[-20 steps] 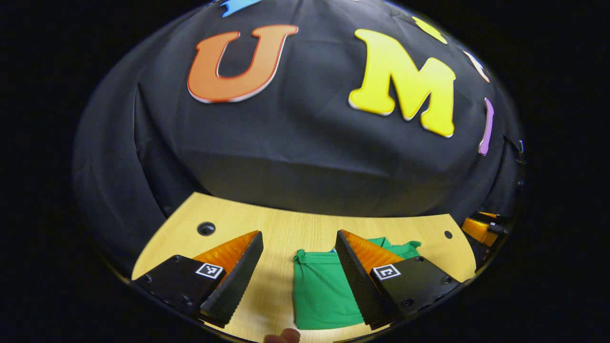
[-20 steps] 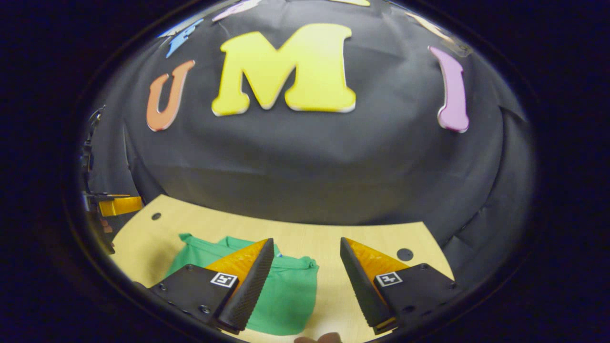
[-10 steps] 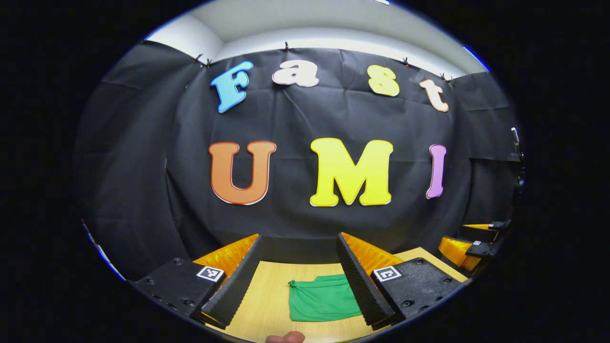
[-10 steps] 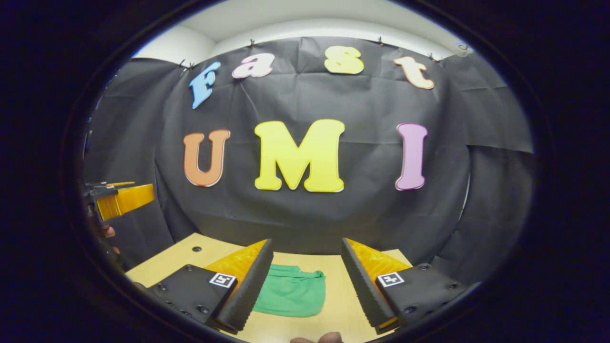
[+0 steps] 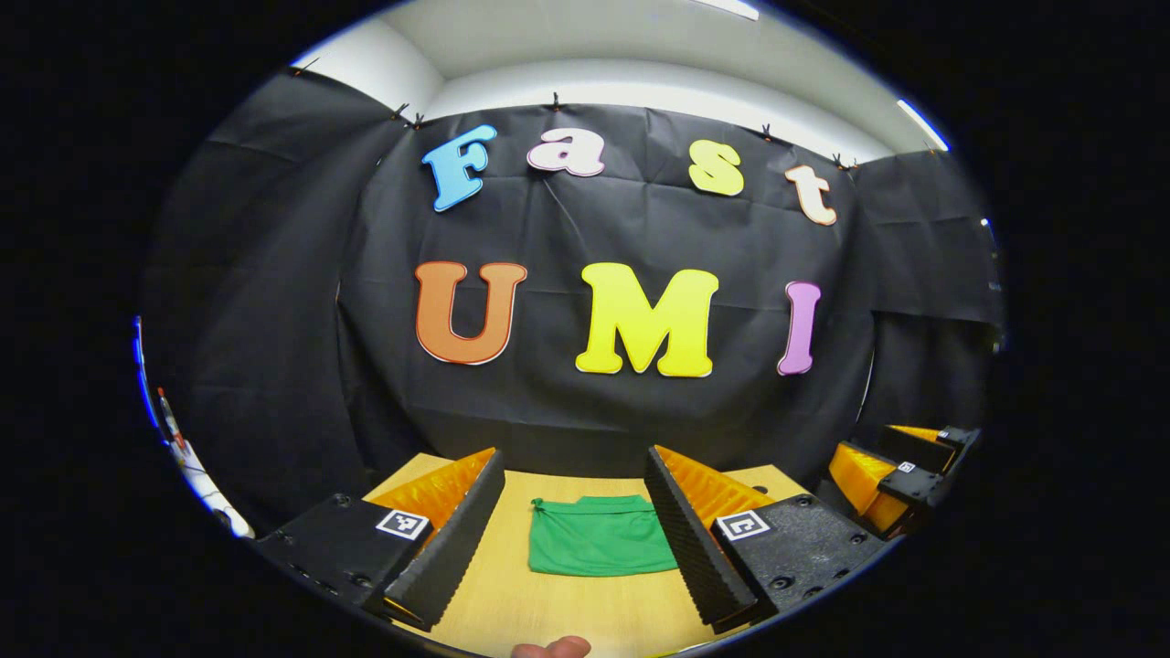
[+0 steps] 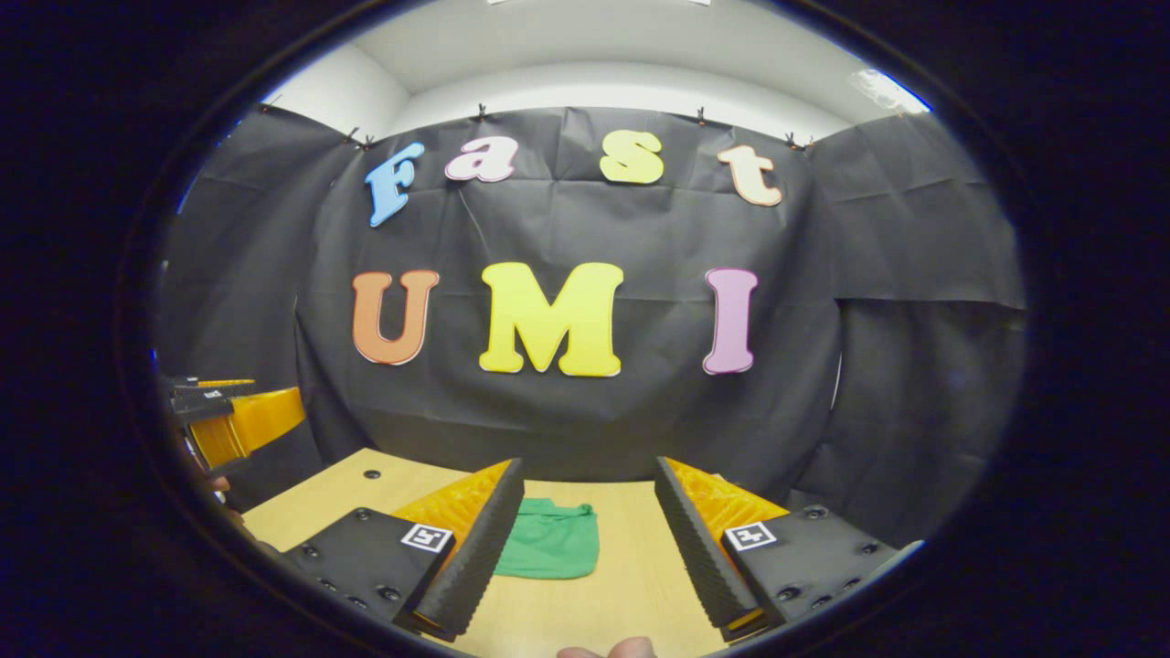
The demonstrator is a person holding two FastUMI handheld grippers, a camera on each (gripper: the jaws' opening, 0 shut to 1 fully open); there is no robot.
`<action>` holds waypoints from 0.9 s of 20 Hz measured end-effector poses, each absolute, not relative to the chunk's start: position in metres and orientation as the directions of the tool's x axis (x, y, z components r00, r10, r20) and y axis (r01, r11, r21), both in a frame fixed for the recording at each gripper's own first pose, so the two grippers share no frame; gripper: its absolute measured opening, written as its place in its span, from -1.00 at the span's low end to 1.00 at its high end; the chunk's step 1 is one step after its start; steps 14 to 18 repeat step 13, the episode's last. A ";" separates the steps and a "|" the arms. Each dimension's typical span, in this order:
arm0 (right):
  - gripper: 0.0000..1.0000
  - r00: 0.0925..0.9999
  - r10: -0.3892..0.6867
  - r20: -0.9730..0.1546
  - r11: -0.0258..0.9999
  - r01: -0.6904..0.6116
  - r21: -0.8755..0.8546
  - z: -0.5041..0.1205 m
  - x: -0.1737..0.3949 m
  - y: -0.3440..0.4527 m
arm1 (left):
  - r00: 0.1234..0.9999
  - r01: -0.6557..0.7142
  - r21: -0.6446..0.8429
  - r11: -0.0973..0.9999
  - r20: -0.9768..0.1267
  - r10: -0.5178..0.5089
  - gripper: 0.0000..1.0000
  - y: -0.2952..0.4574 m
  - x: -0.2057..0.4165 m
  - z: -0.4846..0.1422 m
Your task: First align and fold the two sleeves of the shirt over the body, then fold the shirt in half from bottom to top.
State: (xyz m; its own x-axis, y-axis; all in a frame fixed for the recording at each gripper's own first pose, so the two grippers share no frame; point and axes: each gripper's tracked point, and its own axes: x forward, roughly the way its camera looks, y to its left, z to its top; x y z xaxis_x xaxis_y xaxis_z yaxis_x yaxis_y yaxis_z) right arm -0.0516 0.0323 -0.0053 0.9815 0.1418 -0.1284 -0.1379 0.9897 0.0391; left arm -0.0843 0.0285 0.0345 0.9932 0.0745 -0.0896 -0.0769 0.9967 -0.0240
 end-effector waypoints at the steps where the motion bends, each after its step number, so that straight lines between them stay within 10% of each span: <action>1: 0.80 0.980 0.150 -0.130 0.988 -0.144 0.049 -0.005 -0.054 0.034 | 0.994 -0.071 -0.029 0.997 -0.091 0.068 0.96 0.025 -0.086 0.033; 18: 0.79 0.983 0.161 -0.093 0.986 -0.157 0.047 0.009 -0.056 0.033 | 0.996 -0.044 0.012 0.999 -0.074 0.045 0.96 0.005 -0.091 0.038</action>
